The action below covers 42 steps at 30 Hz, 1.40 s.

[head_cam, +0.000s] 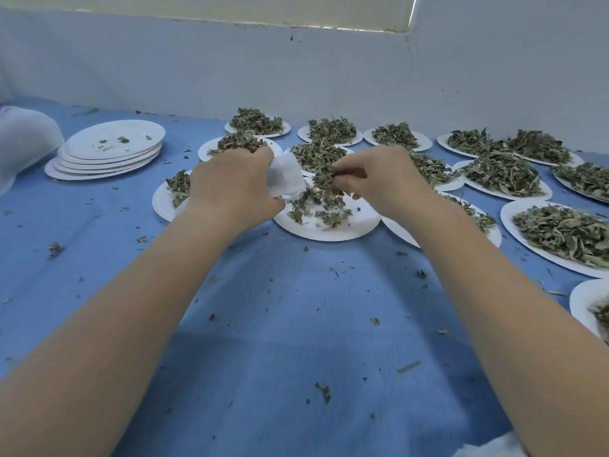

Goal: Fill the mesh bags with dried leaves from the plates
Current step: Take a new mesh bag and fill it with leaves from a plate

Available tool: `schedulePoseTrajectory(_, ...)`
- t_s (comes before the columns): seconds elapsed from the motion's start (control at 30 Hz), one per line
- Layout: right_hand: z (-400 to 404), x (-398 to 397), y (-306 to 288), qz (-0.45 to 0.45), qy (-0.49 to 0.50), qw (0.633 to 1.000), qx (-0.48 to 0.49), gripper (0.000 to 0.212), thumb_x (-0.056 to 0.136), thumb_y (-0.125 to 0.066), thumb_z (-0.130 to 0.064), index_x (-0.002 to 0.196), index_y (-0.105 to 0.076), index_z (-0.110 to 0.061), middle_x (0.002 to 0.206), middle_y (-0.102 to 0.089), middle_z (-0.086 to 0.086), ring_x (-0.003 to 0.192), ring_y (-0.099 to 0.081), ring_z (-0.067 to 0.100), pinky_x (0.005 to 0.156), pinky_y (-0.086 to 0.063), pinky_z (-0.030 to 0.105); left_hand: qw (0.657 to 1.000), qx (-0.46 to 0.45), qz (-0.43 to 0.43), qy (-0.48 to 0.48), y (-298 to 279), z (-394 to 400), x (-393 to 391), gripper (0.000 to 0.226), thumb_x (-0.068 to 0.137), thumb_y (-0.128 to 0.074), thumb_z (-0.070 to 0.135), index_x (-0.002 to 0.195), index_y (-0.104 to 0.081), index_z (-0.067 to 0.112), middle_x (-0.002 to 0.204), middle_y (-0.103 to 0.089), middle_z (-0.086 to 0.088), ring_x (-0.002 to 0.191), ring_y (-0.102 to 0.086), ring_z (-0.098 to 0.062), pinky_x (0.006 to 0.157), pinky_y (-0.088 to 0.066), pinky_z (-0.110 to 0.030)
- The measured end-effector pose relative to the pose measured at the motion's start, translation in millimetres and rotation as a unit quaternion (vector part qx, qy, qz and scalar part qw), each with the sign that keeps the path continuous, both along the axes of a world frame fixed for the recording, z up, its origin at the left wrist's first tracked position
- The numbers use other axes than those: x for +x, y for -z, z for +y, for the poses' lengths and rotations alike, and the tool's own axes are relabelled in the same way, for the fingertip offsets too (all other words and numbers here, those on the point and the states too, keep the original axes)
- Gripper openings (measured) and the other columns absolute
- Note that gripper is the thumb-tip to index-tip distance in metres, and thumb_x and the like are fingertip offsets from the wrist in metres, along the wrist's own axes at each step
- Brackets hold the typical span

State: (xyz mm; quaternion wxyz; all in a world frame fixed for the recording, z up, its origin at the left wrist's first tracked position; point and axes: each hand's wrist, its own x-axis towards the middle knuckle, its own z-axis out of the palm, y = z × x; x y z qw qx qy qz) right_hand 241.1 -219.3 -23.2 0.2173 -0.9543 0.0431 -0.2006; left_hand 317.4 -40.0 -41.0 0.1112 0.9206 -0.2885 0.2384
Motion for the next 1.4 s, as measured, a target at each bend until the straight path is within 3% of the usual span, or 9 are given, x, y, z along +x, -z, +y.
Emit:
schedulePoseTrajectory(0.1,-1,-5,-3,-0.026,-0.023,0.999,0.018,0.015,0.085,-0.066,-0.014,0.099,-0.074,-0.015,0.088,-0.070,0.008,0.075,-0.062,0.021,0.082,-0.049,0.036,1.000,0.014,-0.008,0.002,2,0,-2,0.034,0.073,-0.065,0.036,0.089,-0.043,0.016,0.077,-0.046,0.000,0.073,-0.044,-0.024,0.056,-0.027,-0.029)
schedulePoseTrajectory(0.37,24,-1,-6,-0.048,-0.102,0.991,-0.073,0.011,0.083,-0.062,-0.006,0.087,-0.072,-0.002,0.080,-0.066,0.017,0.071,-0.052,0.024,0.071,-0.040,0.031,0.996,-0.053,-0.053,0.046,8,-10,-11,0.040,0.072,-0.067,0.041,0.098,-0.055,0.013,0.078,-0.050,-0.003,0.071,-0.050,-0.028,0.056,-0.029,-0.030)
schedulePoseTrajectory(0.5,29,-6,-9,-0.044,-0.095,0.987,0.122,0.021,0.081,-0.065,-0.007,0.099,-0.072,-0.016,0.084,-0.073,-0.001,0.075,-0.064,0.006,0.073,-0.049,0.018,0.993,-0.089,-0.055,0.057,8,-14,-16,0.049,0.070,-0.062,0.050,0.103,-0.056,0.013,0.084,-0.058,-0.006,0.076,-0.056,-0.031,0.057,-0.032,-0.031)
schedulePoseTrajectory(0.67,19,-10,-15,0.017,-0.156,0.891,0.427,0.020,0.087,-0.063,-0.003,0.106,-0.063,-0.006,0.095,-0.073,0.006,0.088,-0.070,0.015,0.077,-0.055,0.020,0.988,-0.136,-0.034,0.061,8,-15,-16,0.046,0.074,-0.062,0.051,0.102,-0.057,0.015,0.089,-0.061,-0.004,0.078,-0.057,-0.029,0.059,-0.036,-0.030)
schedulePoseTrajectory(0.87,23,-10,-11,0.018,-0.100,0.958,0.269,0.013,0.078,-0.073,-0.012,0.090,-0.076,-0.015,0.081,-0.074,0.003,0.070,-0.067,0.011,0.065,-0.054,0.018,0.992,-0.108,-0.043,0.055,8,-17,-22,0.045,0.072,-0.065,0.043,0.106,-0.056,0.015,0.078,-0.048,0.000,0.067,-0.043,-0.023,0.056,-0.029,-0.030)
schedulePoseTrajectory(0.97,30,-9,-10,-0.015,-0.090,0.972,0.218,0.013,0.079,-0.065,-0.007,0.085,-0.076,-0.009,0.067,-0.065,0.016,0.053,-0.043,0.007,0.047,-0.032,0.014,0.990,-0.105,-0.058,0.071,8,-21,-27,0.038,0.074,-0.067,0.031,0.103,-0.057,0.009,0.075,-0.048,-0.005,0.065,-0.039,-0.023,0.054,-0.024,-0.030)
schedulePoseTrajectory(1.1,33,-9,-13,0.071,-0.168,0.962,0.202,0.020,0.089,-0.056,-0.010,0.091,-0.067,0.006,0.074,-0.051,0.022,0.068,-0.033,0.019,0.062,-0.026,0.029,0.986,-0.135,-0.046,0.088,9,-20,-27,0.030,0.073,-0.065,0.019,0.099,-0.057,0.006,0.078,-0.057,-0.013,0.062,-0.041,-0.026,0.054,-0.028,-0.031)
schedulePoseTrajectory(1.23,30,-12,-17,0.079,-0.180,0.957,0.213,0.021,0.093,-0.051,-0.011,0.101,-0.069,-0.004,0.102,-0.064,0.027,0.085,-0.057,0.037,0.083,-0.045,0.049,0.985,-0.146,-0.034,0.085,6,-20,-27,0.040,0.071,-0.062,0.033,0.103,-0.055,0.009,0.077,-0.051,-0.005,0.064,-0.044,-0.026,0.054,-0.030,-0.031)
schedulePoseTrajectory(1.4,18,-4,-5,-0.050,-0.076,0.959,0.267,0.020,0.086,-0.060,-0.009,0.100,-0.072,-0.015,0.099,-0.072,0.000,0.090,-0.066,0.013,0.085,-0.052,0.024,0.991,-0.128,-0.032,0.033,1,-18,-22,0.039,0.074,-0.065,0.033,0.104,-0.052,0.012,0.079,-0.046,0.001,0.068,-0.042,-0.025,0.056,-0.031,-0.031)
